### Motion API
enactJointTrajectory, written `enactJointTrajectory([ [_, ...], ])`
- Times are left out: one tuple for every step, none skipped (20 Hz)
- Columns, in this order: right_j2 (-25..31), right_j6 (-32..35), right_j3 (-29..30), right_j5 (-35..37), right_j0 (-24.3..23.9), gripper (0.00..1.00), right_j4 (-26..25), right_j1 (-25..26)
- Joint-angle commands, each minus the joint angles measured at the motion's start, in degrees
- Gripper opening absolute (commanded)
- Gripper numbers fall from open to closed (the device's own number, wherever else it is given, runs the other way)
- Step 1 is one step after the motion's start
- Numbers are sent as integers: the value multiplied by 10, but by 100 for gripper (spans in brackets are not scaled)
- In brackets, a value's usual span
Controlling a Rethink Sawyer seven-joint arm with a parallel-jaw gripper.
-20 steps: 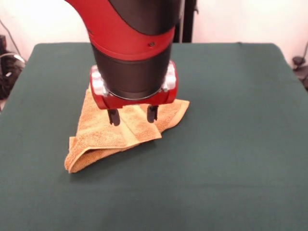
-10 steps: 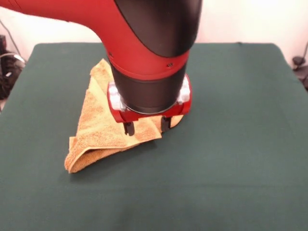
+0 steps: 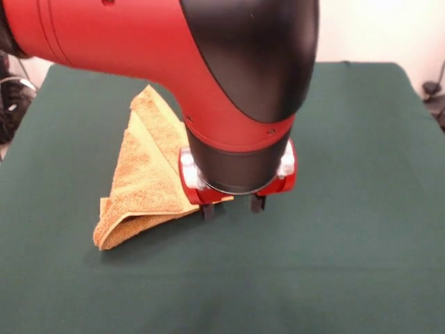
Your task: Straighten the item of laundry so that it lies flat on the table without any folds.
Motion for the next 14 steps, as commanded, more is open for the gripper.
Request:
enactJointTrajectory([
  [155,98,47,42,-4,100,-86,15],
  [165,95,47,46,-6,100,-99,15],
  [174,92,47,49,-7,100,-108,16],
  [183,91,48,52,-9,100,-119,17],
  [184,91,49,54,-9,100,-123,17],
  [185,92,50,61,-9,100,-130,16],
  [177,89,52,64,-9,100,-131,13],
  [173,88,54,74,-10,100,-138,9],
  [173,86,55,74,-12,100,-144,7],
  [172,84,56,75,-14,100,-149,4],
  [174,84,56,72,-16,100,-153,2],
  [173,84,57,70,-19,100,-154,-1],
  [173,76,59,71,-22,100,-154,-5],
  [171,65,62,73,-25,100,-155,-10],
])
